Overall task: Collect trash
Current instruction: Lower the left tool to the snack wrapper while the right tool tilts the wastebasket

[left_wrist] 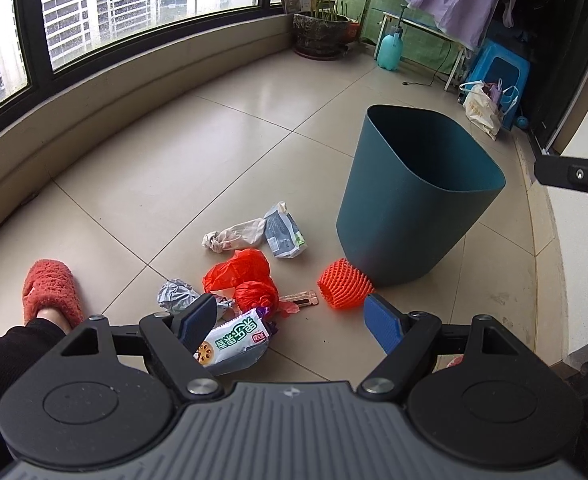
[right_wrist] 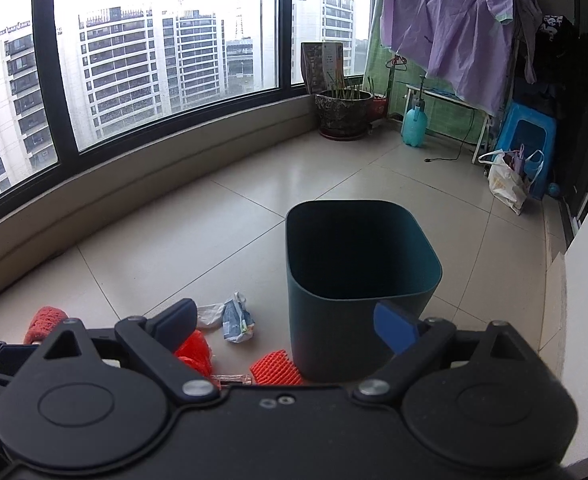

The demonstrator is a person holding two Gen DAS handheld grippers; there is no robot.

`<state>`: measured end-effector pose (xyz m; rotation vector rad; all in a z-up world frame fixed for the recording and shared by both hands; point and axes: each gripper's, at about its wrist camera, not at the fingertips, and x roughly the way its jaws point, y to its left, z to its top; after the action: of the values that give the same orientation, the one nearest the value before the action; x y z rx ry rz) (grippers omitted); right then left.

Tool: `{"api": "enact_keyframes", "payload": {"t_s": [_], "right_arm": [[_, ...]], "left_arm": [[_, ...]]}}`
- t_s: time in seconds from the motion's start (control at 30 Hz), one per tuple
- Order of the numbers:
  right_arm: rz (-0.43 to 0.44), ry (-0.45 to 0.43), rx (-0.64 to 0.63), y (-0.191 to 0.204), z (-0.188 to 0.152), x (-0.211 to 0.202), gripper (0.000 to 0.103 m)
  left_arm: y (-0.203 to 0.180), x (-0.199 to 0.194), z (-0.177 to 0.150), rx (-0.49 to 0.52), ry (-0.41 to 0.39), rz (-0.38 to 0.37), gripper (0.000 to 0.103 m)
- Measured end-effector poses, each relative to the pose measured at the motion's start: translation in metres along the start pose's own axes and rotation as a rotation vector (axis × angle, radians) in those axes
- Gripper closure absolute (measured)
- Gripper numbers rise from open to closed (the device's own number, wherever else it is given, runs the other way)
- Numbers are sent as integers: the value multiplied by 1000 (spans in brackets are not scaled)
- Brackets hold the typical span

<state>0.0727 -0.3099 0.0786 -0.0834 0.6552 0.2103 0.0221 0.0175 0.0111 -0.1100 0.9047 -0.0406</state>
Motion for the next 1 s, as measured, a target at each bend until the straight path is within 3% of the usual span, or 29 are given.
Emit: {"api": "enact_keyframes", "payload": {"t_s": [0.23,0.43,0.57,0.8,1.0], "right_arm": [[-49,75,11,-67,59,72,7],[-84,105,31,-114,66,144,7],[-95,172,19,-132,63,188,10],[-98,277,55,-133,49,229,26],[-161,336,13,-130,41,252,42]], "left_arm": [[1,25,28,-17,11,64,22],[8,56,43,-51,48,113,22],[20,80,46,-84,90,148,22],[37,116,45,-74,159,156,22],[59,142,32,-94,249,147,22]]}}
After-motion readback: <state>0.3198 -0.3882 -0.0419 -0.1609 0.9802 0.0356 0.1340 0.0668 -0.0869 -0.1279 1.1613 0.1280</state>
